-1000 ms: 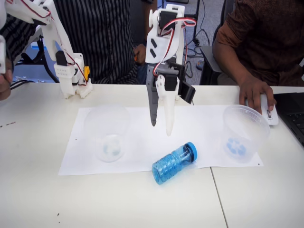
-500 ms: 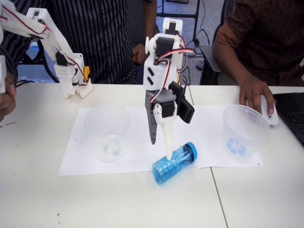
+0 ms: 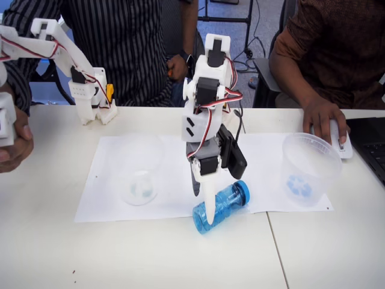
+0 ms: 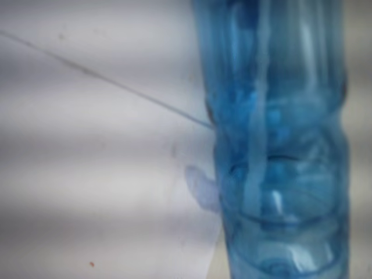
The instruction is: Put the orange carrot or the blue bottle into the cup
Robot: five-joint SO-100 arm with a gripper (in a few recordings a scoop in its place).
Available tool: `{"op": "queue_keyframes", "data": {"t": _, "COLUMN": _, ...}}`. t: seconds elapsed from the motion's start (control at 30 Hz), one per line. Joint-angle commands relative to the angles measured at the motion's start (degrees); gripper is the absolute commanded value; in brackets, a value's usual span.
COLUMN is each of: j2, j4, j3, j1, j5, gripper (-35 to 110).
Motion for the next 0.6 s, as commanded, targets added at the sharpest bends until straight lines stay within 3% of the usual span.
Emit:
{"op": "queue_keyframes", "data": {"t": 0.0, "j2": 3.78, "j4": 2.46, "j3": -4.66, "j1": 1.05, "j5": 0.53, "gripper": 43}}
{"op": "queue_keyframes", "data": {"t": 0.57, "j2": 3.6, "j4": 2.81, "j3": -4.57, "j1": 0.7, "j5": 0.26, "gripper": 43}}
